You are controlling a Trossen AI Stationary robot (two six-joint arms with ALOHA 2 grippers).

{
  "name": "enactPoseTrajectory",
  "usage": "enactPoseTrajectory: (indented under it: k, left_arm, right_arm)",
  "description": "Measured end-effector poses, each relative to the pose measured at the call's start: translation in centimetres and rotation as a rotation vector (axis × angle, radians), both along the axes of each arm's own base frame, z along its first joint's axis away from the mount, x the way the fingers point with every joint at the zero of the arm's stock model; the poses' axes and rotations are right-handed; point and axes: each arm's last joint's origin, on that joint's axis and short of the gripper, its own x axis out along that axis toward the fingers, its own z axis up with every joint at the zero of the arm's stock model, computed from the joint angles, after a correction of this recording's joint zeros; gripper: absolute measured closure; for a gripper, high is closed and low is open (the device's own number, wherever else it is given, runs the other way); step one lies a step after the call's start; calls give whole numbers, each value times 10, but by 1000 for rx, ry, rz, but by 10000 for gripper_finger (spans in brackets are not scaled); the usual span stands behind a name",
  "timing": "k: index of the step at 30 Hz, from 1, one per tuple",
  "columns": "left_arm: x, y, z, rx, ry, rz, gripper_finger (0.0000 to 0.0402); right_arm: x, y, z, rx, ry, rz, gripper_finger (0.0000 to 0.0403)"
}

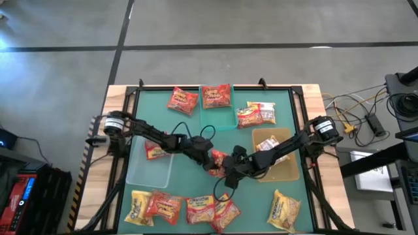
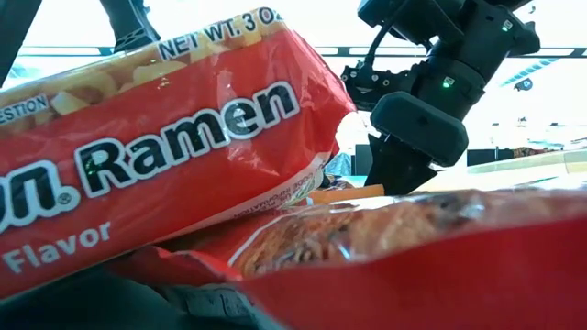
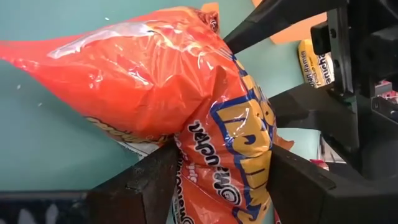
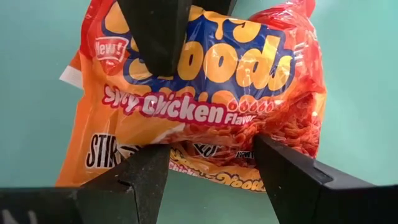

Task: Sort Maruchan noodles
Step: Put the orange noodle pack into the blue bin

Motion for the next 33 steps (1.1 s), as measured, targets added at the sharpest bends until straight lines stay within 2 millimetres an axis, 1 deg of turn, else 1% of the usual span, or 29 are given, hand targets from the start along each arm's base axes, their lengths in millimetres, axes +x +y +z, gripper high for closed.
enactPoseTrajectory:
  k: [2,5,14,18,23,28,33]
  left_arm:
    - [0,1,0,0,9,0,203]
    - [0,1,0,-1,13,-2,226]
    - [-1,1,-1,38,4,-42,317]
    - [-2,1,-1,54,-3,-70,342]
    - [-3,1,2,78,-18,-91,351]
    - [-6,2,9,108,-19,-110,354]
    - [-7,4,14,125,-27,-113,354]
  right_arm:
    - [1,0,1,-4,-1,7,179]
    - [1,1,5,-1,12,19,179]
    - [2,2,40,15,52,35,179]
    - [1,2,51,1,94,36,179]
    - [-2,2,61,-10,126,36,179]
    - [-10,1,71,-16,157,31,179]
    - [-18,1,85,15,133,-5,179]
